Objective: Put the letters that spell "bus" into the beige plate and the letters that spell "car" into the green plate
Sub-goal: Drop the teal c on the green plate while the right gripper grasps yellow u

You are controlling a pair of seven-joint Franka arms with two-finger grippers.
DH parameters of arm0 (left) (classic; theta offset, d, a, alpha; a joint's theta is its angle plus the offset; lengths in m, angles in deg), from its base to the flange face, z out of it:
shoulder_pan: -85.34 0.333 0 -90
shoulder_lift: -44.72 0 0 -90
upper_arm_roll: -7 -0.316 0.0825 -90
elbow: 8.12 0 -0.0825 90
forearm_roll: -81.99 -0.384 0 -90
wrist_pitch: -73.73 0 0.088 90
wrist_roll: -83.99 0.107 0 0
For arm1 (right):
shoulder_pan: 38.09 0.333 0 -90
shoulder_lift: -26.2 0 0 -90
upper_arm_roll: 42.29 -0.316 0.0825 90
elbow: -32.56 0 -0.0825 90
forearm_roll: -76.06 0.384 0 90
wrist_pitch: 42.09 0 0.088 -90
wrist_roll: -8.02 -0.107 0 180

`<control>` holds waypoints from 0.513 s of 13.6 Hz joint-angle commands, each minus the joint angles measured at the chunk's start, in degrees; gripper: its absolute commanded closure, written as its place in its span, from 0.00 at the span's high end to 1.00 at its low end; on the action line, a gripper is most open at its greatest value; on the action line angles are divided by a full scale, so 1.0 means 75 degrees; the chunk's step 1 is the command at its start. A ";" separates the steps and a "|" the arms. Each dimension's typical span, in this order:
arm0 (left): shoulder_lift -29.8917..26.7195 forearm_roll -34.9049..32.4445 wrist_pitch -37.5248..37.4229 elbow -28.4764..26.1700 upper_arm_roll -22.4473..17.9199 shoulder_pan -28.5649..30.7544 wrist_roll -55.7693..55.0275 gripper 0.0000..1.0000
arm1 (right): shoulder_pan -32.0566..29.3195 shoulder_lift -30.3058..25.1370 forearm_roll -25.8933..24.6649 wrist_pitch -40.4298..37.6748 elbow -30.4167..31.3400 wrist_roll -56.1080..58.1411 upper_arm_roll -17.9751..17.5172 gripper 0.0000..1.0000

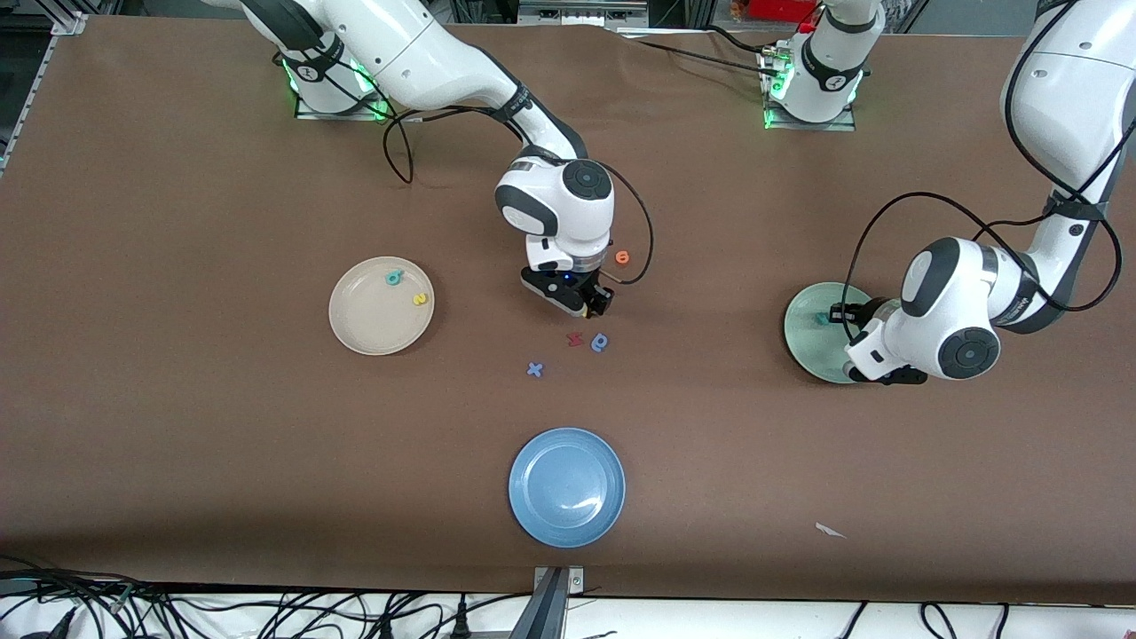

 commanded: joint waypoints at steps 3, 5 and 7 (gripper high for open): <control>-0.0489 -0.0064 -0.0051 0.0227 0.0156 -0.0018 -0.0014 0.99 | 0.0089 0.0278 -0.0224 -0.0063 -0.0247 -0.0167 0.0070 0.40; -0.0746 -0.0052 -0.0110 0.0380 0.0413 0.0040 -0.0014 0.99 | 0.0089 0.0278 -0.0271 -0.0063 -0.0223 -0.0167 0.0070 0.26; -0.0958 -0.0052 -0.0517 0.0824 0.0461 0.0017 -0.0014 0.99 | 0.0077 0.0255 -0.0282 -0.0063 -0.0211 -0.0167 0.0070 0.15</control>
